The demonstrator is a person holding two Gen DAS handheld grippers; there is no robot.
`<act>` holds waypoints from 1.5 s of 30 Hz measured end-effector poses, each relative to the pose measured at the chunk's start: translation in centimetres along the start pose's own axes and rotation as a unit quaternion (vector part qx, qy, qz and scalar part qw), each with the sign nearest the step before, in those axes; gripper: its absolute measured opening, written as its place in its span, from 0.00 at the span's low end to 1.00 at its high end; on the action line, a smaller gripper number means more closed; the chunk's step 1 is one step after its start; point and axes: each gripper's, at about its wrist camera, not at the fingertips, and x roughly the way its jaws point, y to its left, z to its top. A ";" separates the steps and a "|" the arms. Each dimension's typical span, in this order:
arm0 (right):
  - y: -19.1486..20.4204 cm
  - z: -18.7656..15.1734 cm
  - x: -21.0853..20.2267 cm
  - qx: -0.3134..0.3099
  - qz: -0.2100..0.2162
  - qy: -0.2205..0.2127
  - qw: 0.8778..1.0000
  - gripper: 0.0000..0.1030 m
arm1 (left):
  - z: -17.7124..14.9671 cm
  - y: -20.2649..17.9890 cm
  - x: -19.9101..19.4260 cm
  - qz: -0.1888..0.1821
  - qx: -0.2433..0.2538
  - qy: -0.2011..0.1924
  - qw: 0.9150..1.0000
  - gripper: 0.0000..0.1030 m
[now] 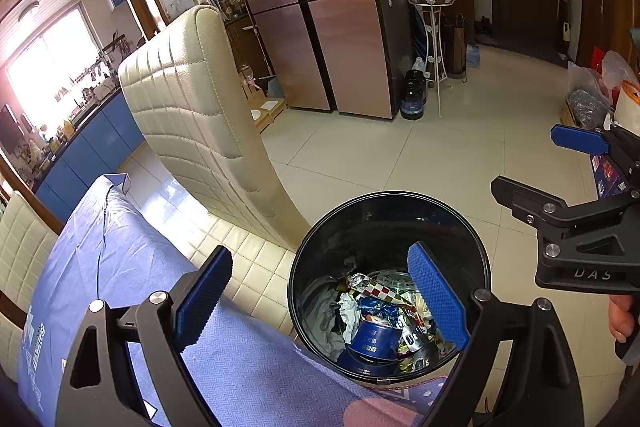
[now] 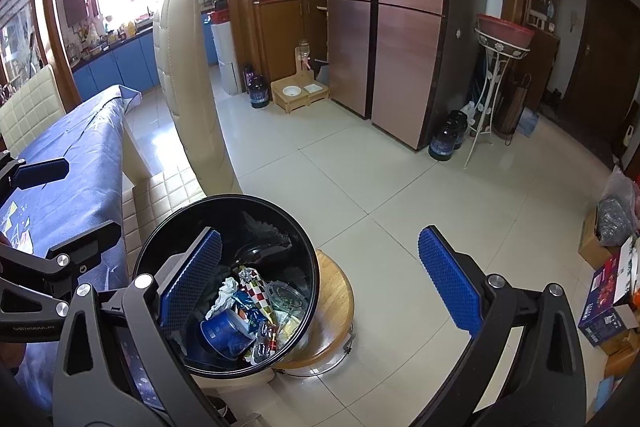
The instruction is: Collect trash
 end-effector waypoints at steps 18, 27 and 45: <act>0.1 -0.1 0.3 0.001 0.005 0.004 1.000 0.95 | 0.0 -0.1 0.1 -0.007 0.001 0.004 1.000 0.85; 0.1 -0.2 0.4 0.001 0.005 0.003 1.000 0.95 | 0.0 -0.1 0.1 -0.006 0.002 0.003 1.000 0.85; 0.1 0.1 0.3 -0.002 0.009 0.002 1.000 0.95 | -0.1 -0.1 0.0 -0.008 0.002 0.003 1.000 0.85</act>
